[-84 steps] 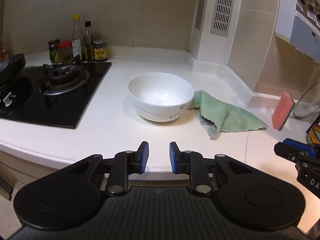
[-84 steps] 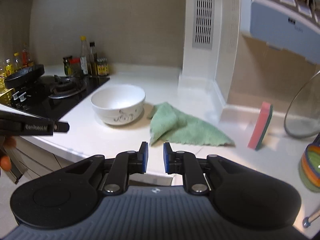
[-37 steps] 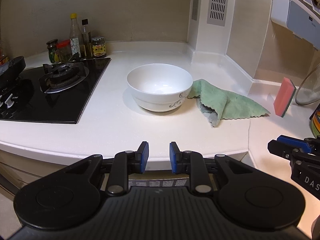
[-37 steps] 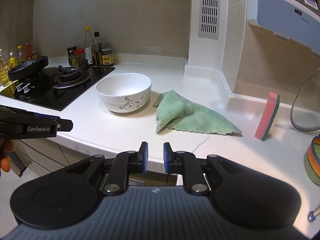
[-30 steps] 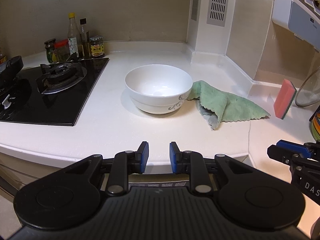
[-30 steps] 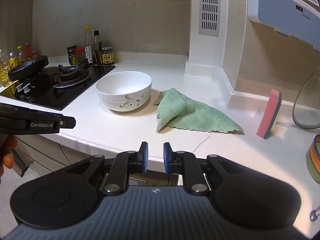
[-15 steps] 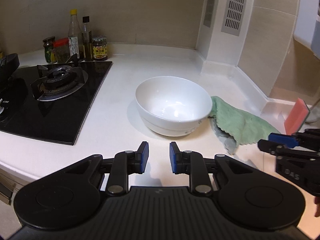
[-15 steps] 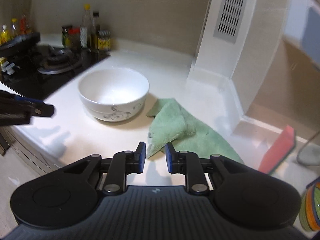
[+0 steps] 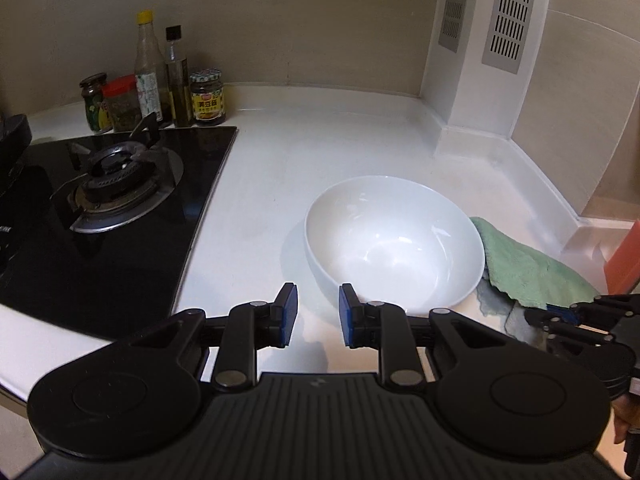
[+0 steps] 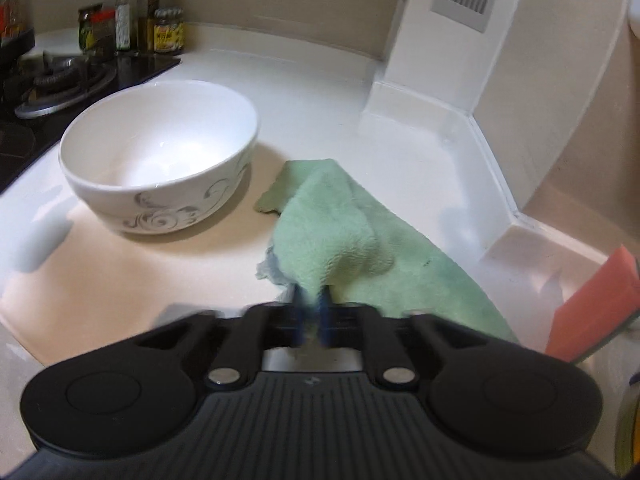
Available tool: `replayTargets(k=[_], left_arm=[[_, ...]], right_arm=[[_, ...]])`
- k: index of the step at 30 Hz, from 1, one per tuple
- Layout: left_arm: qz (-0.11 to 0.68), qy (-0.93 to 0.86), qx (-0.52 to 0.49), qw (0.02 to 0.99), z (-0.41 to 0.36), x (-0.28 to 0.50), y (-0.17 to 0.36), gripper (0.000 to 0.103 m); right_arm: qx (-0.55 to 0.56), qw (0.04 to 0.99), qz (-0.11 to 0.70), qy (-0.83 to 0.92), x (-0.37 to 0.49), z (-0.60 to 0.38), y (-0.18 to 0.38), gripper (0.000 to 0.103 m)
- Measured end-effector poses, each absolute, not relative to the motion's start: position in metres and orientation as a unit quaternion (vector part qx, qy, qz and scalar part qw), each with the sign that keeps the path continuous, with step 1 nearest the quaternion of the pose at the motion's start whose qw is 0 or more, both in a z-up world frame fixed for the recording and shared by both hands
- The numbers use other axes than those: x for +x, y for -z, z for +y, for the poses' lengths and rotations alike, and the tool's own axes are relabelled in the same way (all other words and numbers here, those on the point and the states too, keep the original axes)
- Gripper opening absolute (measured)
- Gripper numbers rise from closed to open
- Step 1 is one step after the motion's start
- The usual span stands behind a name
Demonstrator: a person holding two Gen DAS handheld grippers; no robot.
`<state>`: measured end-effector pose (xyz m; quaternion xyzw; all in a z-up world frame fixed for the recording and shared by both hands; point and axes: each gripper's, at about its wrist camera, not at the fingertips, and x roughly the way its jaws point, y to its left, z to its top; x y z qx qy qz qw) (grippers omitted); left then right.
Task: Clean bowl
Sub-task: 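Grasp the green cloth with the right gripper while the left tool approaches the bowl rim, then grip the white bowl rim with the left gripper while the right gripper lifts the cloth into it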
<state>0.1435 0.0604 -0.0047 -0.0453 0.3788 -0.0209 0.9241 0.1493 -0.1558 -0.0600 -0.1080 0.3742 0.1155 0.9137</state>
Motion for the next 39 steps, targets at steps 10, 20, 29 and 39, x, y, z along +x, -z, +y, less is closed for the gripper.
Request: replayTargets(k=[10,20,29,39], left_arm=[[0.387,0.052,-0.066,0.918,0.093,0.191,-0.013,0.027],[0.427,0.08,-0.056,0.899,0.099,0.212,0.003,0.027],[0.463,0.132,-0.032,0.876,0.096,0.241,0.012,0.022],[0.48,0.186,0.033,0.856,0.086,0.264,0.019,0.008]], right_arm=[[0.014,0.95,0.241,-0.2,0.156,-0.195,-0.054,0.002],[-0.029,0.893,0.323,-0.313,0.231,-0.106,-0.024,0.003],[-0.078,0.87,0.39,-0.291,0.252,-0.07,0.009,0.003],[-0.126,0.816,0.482,-0.291,0.274,-0.047,0.042,0.005]])
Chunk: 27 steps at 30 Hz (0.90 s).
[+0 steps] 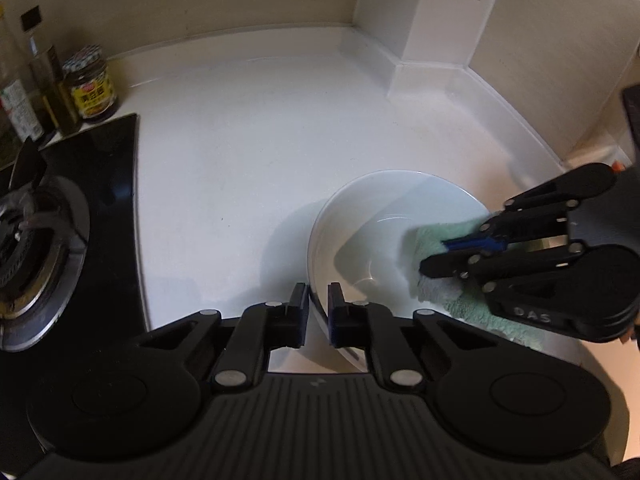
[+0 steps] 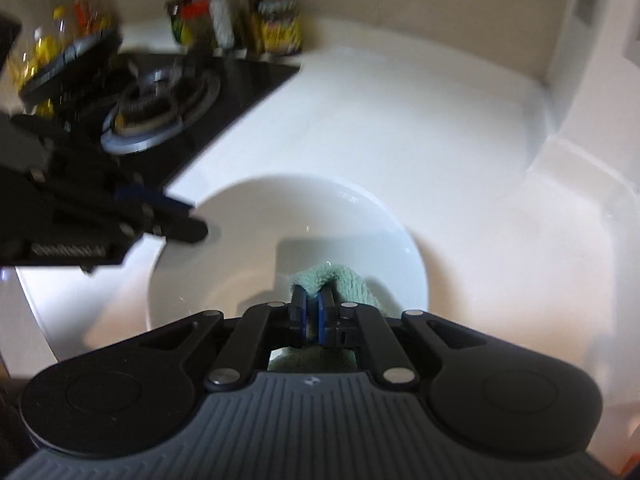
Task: Clean bowl
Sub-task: 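Grip the white bowl rim with the left gripper while the right gripper lifts the cloth into it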
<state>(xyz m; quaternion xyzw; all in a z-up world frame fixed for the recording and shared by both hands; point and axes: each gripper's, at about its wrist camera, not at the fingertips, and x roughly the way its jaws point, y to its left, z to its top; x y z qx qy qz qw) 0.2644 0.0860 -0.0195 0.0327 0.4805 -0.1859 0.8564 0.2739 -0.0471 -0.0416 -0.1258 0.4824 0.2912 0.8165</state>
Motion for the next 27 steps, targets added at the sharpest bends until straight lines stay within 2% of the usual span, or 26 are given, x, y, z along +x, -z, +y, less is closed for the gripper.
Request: replayTargets(k=[8,11,15,21,24,27], left_arm=[[0.476,0.204,0.045,0.854,0.087,0.266,0.021,0.008],[0.475,0.205,0.048,0.854,0.087,0.267,0.021,0.008],[0.474,0.204,0.043,0.855,0.089,0.268,0.022,0.008],[0.473,0.21,0.039,0.855,0.092,0.269,0.024,0.009],[0.472,0.21,0.045,0.855,0.091,0.27,0.025,0.009],[0.471,0.209,0.05,0.856,0.089,0.269,0.025,0.009]], right_arm=[[-0.165,0.8,0.504,-0.28,0.297,-0.027,0.058,0.004],[-0.141,0.803,0.5,-0.293,0.302,-0.016,0.064,0.005],[-0.102,0.76,0.524,-0.37,0.299,0.0,0.07,0.005],[-0.171,0.714,0.56,-0.384,0.283,-0.003,0.064,0.003],[-0.221,0.725,0.552,-0.348,0.287,-0.008,0.06,0.002],[-0.226,0.759,0.522,-0.317,0.295,-0.002,0.06,0.002]])
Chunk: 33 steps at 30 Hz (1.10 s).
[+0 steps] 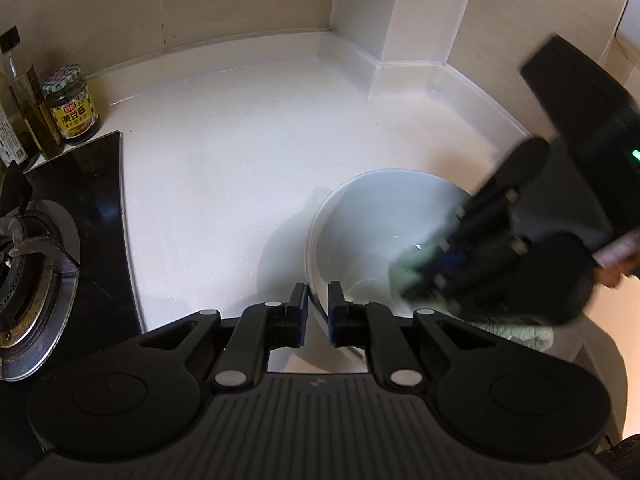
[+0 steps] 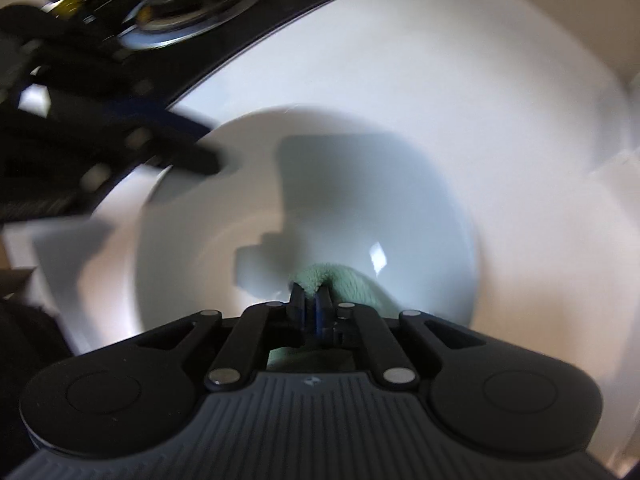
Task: Clean bowl
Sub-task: 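Grip the white bowl rim with the left gripper while the right gripper lifts the cloth into it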
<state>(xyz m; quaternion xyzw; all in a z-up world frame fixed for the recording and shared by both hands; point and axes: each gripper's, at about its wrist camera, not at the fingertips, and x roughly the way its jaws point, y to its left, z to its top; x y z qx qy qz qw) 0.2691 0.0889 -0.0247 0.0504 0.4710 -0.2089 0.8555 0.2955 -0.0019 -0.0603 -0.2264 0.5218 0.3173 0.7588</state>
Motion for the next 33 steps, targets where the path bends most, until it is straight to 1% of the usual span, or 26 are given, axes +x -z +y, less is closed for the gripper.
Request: replayTargets(k=[4,8,10,11,13,15,17,22,25,29,33], left_arm=[[0.471,0.206,0.051,0.856,0.088,0.27,0.025,0.009],[0.469,0.205,0.053,0.857,0.086,0.267,0.024,0.009],[0.467,0.206,0.055,0.858,0.085,0.266,0.024,0.009],[0.466,0.206,0.056,0.859,0.085,0.265,0.024,0.009],[0.465,0.206,0.054,0.859,0.085,0.264,0.025,0.009],[0.465,0.205,0.053,0.86,0.085,0.264,0.025,0.009],[0.464,0.206,0.053,0.86,0.085,0.263,0.024,0.009],[0.462,0.208,0.057,0.86,0.084,0.262,0.024,0.009],[0.462,0.207,0.057,0.861,0.083,0.262,0.024,0.009],[0.461,0.204,0.056,0.862,0.083,0.261,0.024,0.009],[0.46,0.201,0.053,0.863,0.084,0.259,0.024,0.009]], right_arm=[[-0.205,0.772,0.498,-0.338,0.29,0.011,0.061,0.004],[-0.168,0.742,0.524,-0.382,0.279,0.0,0.058,0.004],[-0.168,0.738,0.534,-0.377,0.275,-0.01,0.055,0.003],[-0.182,0.752,0.523,-0.357,0.271,-0.018,0.05,0.003],[-0.171,0.794,0.485,-0.325,0.265,-0.039,0.03,0.003],[-0.099,0.839,0.445,-0.299,0.261,-0.076,-0.001,0.003],[-0.056,0.874,0.408,-0.257,0.253,-0.111,-0.027,0.003],[-0.059,0.938,0.314,-0.137,0.227,-0.172,-0.084,0.003],[-0.071,0.95,0.278,-0.121,0.222,-0.187,-0.105,0.003],[-0.088,0.942,0.282,-0.157,0.223,-0.172,-0.096,0.003],[-0.114,0.914,0.325,-0.214,0.225,-0.126,-0.064,0.003]])
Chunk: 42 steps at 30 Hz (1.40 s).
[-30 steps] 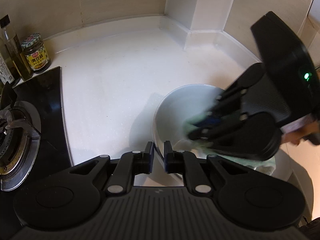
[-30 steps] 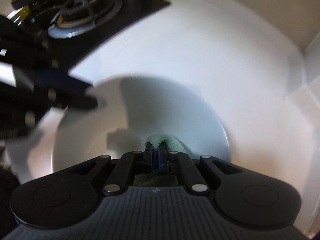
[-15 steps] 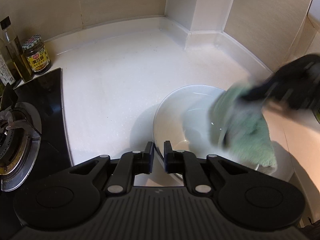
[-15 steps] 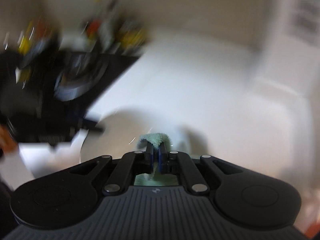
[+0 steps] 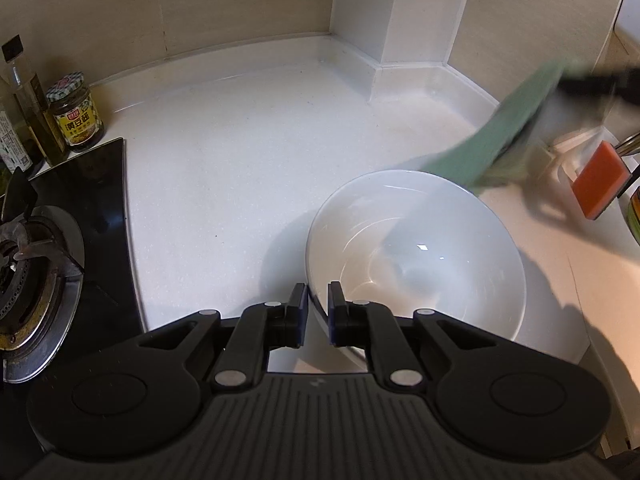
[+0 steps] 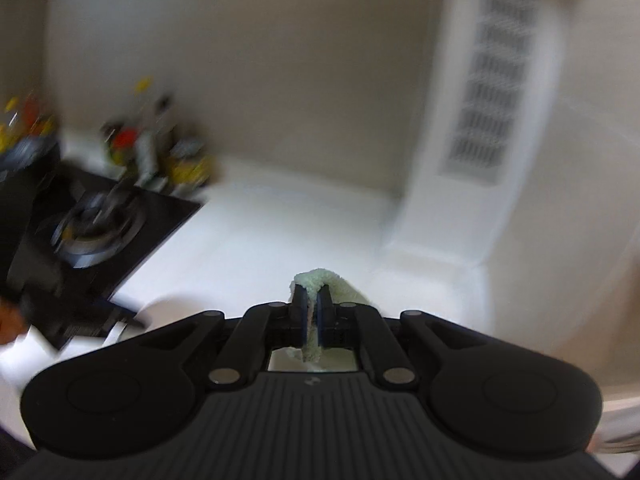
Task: Clean bowl
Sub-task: 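Grip the white bowl rim with the left gripper while the right gripper lifts the cloth into it, then wipe the cloth around the bowl interior with the right gripper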
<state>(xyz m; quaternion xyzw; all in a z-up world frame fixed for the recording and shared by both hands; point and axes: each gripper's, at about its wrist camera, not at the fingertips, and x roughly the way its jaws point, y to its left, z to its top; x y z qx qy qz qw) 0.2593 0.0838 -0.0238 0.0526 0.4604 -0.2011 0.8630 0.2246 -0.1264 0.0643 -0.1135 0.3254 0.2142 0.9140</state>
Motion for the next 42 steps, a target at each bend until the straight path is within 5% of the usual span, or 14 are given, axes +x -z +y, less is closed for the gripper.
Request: replayTargets(k=[11,15,21,25,42], left_arm=[[0.46,0.201,0.051,0.864,0.085,0.26,0.023,0.009],[0.458,0.203,0.05,0.864,0.086,0.26,0.023,0.009],[0.457,0.202,0.047,0.865,0.086,0.26,0.024,0.009],[0.456,0.2,0.045,0.866,0.086,0.26,0.024,0.009],[0.459,0.17,0.016,0.872,0.083,0.254,0.023,0.01]], right_arm=[[-0.06,0.872,0.373,-0.311,0.203,-0.084,-0.033,0.005],[-0.089,0.854,0.418,-0.298,0.21,-0.07,-0.016,0.021],[-0.067,0.843,0.387,-0.367,0.188,-0.074,-0.04,0.021],[-0.04,0.889,0.372,-0.265,0.206,-0.101,-0.048,0.022],[-0.109,0.842,0.482,-0.218,0.285,-0.075,0.035,0.025]])
